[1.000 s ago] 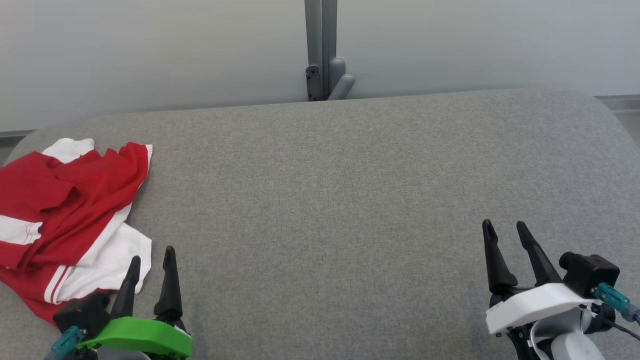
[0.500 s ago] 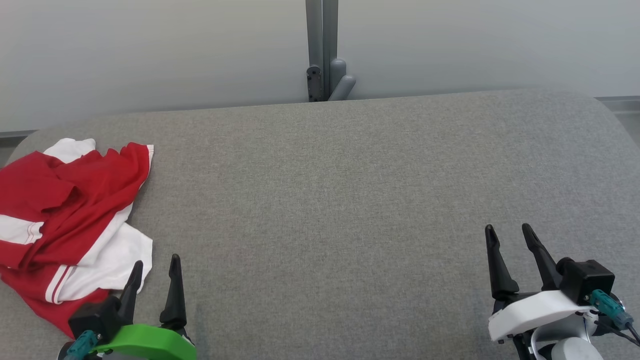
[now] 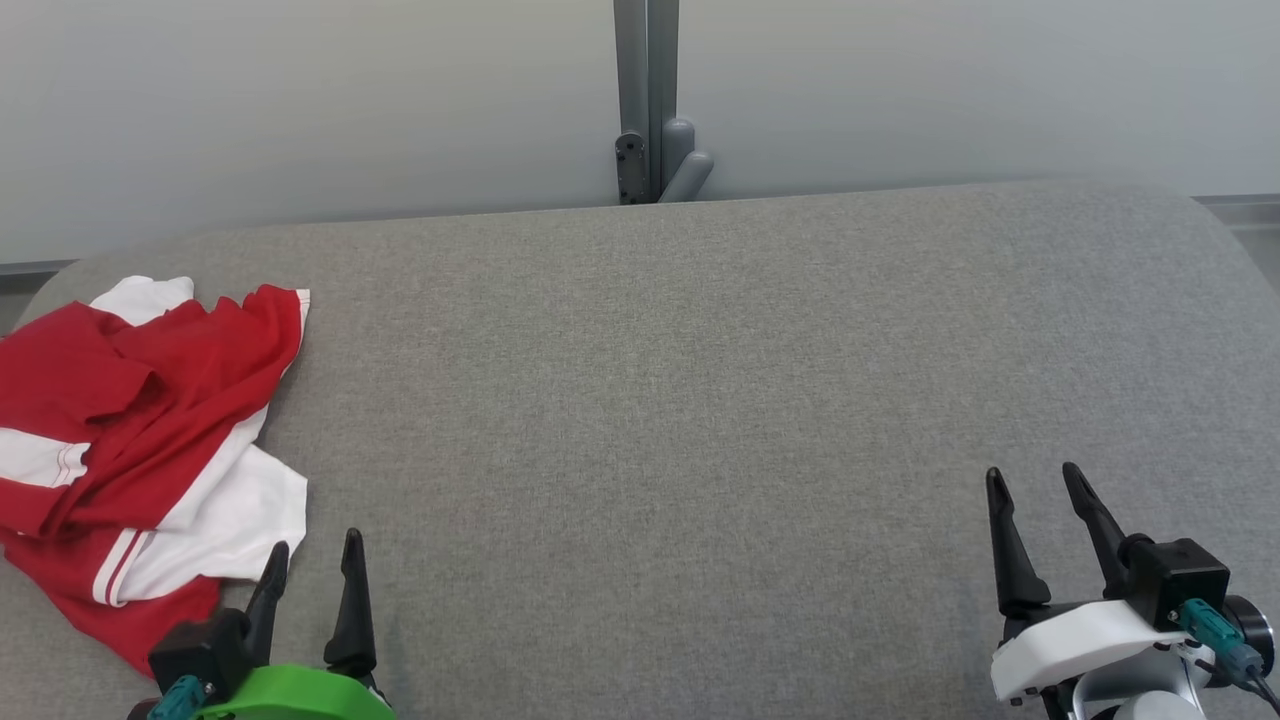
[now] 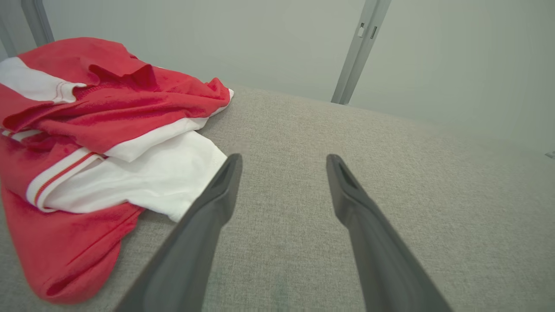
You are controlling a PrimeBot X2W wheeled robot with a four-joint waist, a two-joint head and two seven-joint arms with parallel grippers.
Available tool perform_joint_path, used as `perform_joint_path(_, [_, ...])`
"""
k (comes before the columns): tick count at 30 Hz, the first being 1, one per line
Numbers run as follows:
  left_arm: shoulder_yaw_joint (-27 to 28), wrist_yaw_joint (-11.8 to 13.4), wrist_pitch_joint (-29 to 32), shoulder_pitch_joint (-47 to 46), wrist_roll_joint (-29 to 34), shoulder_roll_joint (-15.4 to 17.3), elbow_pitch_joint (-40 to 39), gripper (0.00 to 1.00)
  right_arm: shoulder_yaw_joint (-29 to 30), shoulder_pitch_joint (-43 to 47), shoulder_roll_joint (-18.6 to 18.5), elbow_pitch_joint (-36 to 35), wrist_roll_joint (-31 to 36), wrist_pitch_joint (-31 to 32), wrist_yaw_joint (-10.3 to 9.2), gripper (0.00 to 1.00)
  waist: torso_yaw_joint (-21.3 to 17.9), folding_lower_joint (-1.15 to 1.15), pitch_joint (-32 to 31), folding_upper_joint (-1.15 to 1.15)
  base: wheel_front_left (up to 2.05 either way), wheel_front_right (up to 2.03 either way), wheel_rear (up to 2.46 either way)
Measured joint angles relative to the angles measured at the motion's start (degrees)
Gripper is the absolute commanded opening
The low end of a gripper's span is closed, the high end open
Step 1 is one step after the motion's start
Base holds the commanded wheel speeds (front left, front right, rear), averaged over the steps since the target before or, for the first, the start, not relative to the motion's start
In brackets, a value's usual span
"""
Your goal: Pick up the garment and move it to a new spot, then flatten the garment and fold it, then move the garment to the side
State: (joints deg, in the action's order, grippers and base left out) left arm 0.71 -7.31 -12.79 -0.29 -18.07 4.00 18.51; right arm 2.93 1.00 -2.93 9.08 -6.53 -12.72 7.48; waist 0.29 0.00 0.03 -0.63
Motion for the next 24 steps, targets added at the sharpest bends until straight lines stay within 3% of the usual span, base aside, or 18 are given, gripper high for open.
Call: perform_joint_path(24, [-3.34,-0.08,-2.24,-0.03,4.02,0.97,1.94,1.0,0.62,0.94,0.09,0.77,7.54,-2.29,0.01,1.0,0.06,0.0,-0.05,0.0,0.0,0.0,0.0])
